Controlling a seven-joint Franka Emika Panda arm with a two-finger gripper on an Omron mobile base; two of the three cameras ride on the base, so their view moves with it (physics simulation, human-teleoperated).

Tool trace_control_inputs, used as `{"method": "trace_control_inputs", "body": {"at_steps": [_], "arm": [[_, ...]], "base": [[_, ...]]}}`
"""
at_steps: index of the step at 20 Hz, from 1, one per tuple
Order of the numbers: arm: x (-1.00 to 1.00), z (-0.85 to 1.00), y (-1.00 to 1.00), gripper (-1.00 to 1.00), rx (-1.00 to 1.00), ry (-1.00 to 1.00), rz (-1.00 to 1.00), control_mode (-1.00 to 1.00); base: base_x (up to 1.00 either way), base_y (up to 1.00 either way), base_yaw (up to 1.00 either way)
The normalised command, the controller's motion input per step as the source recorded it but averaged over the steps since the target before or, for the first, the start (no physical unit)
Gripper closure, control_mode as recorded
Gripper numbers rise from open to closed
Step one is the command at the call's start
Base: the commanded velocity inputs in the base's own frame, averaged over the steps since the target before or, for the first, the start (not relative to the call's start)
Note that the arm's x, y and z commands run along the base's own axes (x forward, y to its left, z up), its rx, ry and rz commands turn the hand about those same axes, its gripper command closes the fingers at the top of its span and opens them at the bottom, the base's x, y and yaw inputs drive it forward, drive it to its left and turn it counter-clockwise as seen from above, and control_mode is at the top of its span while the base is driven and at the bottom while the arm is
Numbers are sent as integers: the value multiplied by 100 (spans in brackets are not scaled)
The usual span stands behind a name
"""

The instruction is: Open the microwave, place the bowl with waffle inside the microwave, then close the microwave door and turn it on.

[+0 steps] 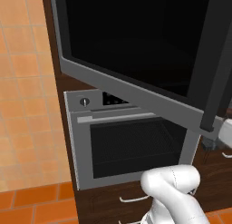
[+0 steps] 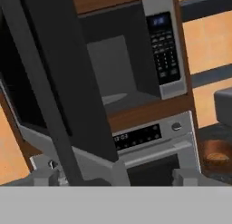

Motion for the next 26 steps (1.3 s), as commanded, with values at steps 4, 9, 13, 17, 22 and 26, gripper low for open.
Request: {"method": "trace_control_inputs", "body": {"at_steps": [4,9,13,17,22,26], "arm": [[14,-6,-4,-100,40,14,77,-100],[70,7,-44,-100,45,2,55,-100],[99,1,-82,-100,51,10,21,-100],[100,-17,-16,-100,31,0,6,-100],[100,-39,57,-100,15,3,4,-100],[77,-18,93,-100,1,12,9,-100]], "base": [[0,0,0],[0,0,0],[0,0,0],[0,0,0],[0,0,0],[0,0,0]]}}
